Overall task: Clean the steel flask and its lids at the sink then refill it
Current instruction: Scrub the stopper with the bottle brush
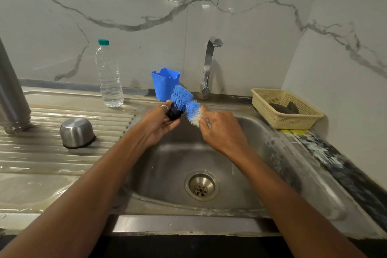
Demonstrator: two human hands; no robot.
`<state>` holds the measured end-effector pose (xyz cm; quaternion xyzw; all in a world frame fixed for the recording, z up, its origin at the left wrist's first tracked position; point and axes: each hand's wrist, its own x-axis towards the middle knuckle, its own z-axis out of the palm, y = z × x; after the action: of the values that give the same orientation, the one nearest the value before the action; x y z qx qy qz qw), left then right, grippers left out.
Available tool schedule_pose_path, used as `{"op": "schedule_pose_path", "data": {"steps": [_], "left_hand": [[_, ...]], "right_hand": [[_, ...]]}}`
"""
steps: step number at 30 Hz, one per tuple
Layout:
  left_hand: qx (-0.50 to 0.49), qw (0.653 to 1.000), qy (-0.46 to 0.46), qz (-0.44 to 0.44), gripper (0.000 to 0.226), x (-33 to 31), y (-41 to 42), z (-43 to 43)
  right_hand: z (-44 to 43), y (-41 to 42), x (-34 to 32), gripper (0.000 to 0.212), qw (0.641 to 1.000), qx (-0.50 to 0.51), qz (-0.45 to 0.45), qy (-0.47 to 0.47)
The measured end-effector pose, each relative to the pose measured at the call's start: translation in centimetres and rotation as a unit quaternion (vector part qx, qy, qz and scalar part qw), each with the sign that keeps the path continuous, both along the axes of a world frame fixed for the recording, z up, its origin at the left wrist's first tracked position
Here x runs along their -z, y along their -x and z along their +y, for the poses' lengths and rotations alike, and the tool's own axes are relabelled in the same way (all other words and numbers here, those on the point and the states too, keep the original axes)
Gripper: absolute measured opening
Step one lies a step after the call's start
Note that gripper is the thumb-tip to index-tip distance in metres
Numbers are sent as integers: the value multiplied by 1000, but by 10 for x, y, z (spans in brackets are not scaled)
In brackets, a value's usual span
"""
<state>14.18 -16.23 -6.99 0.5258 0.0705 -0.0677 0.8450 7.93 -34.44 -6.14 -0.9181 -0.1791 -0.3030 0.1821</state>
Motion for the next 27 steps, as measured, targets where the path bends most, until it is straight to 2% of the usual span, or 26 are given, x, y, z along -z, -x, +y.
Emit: {"op": "schedule_pose_path", "data": {"steps": [4,9,12,15,18,21,27], "left_hand": [[36,999,-6,-40,41,4,-2,6],[21,998,-21,-63,33,5,-5,8],[10,997,-45,-55,25,6,-6,10],[36,995,-85,-47,31,7,-2,4],[23,994,-91,-52,34,6,-3,4],[-17,995,-94,-38,29,5,-6,11],[-2,994,-107,-22,33,4,1,-4]], "right_hand": [[-5,0,0,36,1000,0,-9,-13],[-6,3,0,36,1000,1,-2,-7],[-4,2,1,35,1000,2,-9,3],[-1,-1,3,38,1000,20,-7,6],[-4,0,3,38,1000,17,-1,-8],[-3,0,4,29,1000,10,4,7],[-1,-3,6,29,999,33,14,0]]}}
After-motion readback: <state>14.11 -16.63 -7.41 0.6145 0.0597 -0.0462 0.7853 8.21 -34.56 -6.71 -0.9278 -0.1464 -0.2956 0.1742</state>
